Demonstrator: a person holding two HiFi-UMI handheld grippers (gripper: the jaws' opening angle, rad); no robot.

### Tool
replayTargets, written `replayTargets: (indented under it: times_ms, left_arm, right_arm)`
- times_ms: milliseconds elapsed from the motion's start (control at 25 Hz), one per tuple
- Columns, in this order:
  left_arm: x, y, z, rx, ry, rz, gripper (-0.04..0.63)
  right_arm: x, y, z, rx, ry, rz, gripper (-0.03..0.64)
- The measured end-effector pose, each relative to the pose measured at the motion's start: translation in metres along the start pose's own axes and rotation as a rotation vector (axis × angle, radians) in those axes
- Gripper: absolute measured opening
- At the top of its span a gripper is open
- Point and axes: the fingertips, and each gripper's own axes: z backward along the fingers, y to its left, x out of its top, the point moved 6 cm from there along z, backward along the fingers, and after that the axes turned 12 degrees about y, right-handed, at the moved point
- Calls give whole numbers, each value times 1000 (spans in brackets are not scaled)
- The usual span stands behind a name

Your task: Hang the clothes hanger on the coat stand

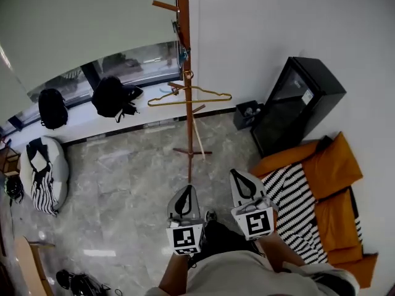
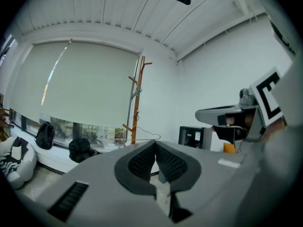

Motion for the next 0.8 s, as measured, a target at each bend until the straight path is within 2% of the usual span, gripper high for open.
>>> replayTargets:
  times_ms: [200,440,800]
  left_arm:
    - [22,-45,9,-44,-51,-2,11]
    - [52,-62,13,8,-99,-63,11]
    - [69,-111,3,71,-114,-73,11]
  right_arm:
    - [9,-15,35,-45,-41,-21,5]
    - [20,-25,46,-4,-81,-46,4]
    - [7,-62,74,38,-95,-42,4]
